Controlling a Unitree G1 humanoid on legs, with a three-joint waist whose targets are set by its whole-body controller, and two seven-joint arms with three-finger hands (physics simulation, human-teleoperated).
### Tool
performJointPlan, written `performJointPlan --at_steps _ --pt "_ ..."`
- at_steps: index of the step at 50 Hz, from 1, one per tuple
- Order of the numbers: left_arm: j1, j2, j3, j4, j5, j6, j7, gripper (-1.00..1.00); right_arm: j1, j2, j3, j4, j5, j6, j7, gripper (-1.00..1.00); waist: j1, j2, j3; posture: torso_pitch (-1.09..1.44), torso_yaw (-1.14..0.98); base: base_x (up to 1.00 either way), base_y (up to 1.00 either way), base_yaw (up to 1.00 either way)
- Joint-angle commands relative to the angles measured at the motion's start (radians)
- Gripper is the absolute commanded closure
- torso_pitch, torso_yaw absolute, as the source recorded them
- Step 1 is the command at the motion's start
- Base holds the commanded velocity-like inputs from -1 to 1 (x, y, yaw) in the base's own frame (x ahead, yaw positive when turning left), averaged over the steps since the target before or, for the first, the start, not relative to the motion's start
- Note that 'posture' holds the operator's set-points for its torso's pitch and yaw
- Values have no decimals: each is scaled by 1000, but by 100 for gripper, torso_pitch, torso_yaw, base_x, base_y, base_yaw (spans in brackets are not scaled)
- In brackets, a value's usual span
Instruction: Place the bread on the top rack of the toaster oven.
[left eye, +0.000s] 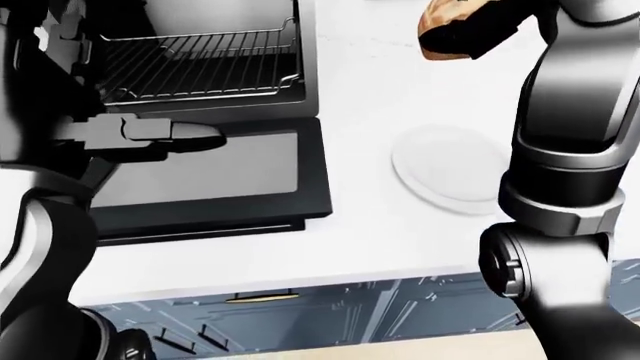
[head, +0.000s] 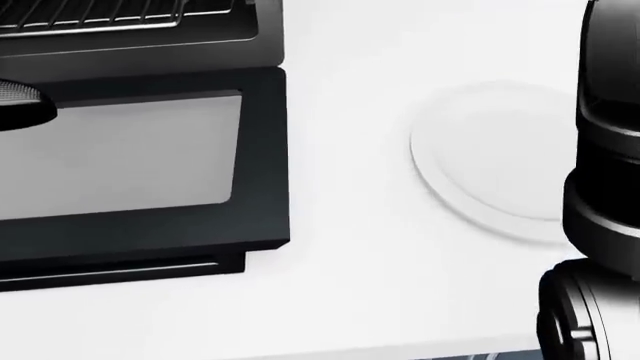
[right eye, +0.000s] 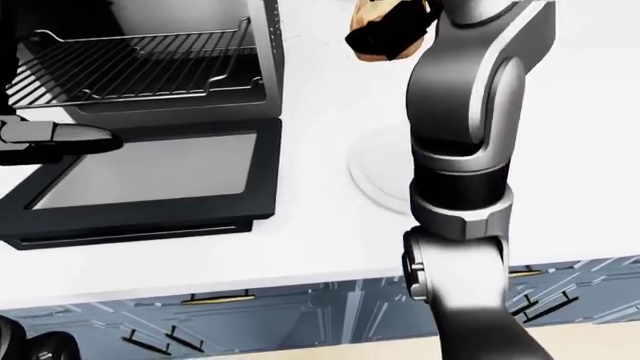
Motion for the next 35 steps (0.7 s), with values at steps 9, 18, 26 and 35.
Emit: performJointPlan --at_steps 9,18,26,35 --pt "-17 32 12 -11 -30 -34 33 -100 -100 22 5 45 59 -111 -50 100 52 8 -29 0 25 0 0 0" --pt "-16 41 14 -7 -50 -39 52 -100 -145 49 13 108 85 -137 -84 100 117 20 -34 0 30 0 0 0" --pt "-4 46 9 -4 -51 -54 55 -100 -179 72 16 165 125 -183 -121 100 177 30 -40 0 34 0 0 0" --pt "-3 54 10 -3 -50 -58 50 -100 -202 91 29 195 144 -191 -134 100 237 37 -47 0 38 0 0 0"
